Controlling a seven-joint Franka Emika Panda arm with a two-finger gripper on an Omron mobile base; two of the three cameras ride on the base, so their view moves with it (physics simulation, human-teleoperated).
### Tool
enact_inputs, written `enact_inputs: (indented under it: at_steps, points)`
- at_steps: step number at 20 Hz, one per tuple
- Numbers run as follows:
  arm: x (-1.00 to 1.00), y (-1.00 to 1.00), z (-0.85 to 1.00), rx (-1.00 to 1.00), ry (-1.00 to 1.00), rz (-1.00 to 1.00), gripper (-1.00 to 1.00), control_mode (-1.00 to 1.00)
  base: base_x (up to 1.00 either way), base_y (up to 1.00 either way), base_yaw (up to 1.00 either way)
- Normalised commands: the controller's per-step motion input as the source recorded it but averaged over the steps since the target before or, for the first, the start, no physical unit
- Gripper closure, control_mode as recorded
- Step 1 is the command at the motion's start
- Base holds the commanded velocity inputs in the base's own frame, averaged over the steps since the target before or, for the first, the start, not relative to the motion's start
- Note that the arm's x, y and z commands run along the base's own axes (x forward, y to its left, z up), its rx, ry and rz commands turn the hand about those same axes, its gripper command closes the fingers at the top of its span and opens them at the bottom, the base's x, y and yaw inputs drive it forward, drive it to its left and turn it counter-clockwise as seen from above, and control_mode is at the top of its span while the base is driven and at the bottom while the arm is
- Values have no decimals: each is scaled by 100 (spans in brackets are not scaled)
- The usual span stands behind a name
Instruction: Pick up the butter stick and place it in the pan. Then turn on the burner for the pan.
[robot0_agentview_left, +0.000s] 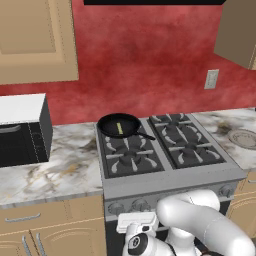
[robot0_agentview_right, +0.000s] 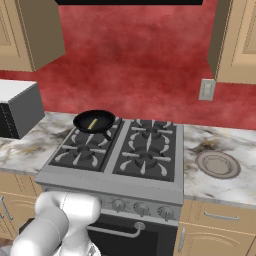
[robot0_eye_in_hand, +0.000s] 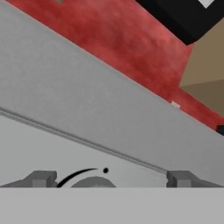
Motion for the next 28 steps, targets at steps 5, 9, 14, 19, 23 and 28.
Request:
enact_inputs:
  at_steps: [5,9,14,19,23,28]
  points:
    - [9,-59,0,6,1,10,-100,-100,0,0,0]
    - [12,-63,0,7,2,12,-100,-100,0,0,0]
    - [15,-68,0,7,4,15,-100,-100,0,0,0]
    - [20,-68,0,8,1,14,-100,-100,0,0,0]
    - [19,-67,0,5,0,5,-100,-100,0,0,0]
    - [18,-59,0,5,0,0,-100,-100,0,0,0]
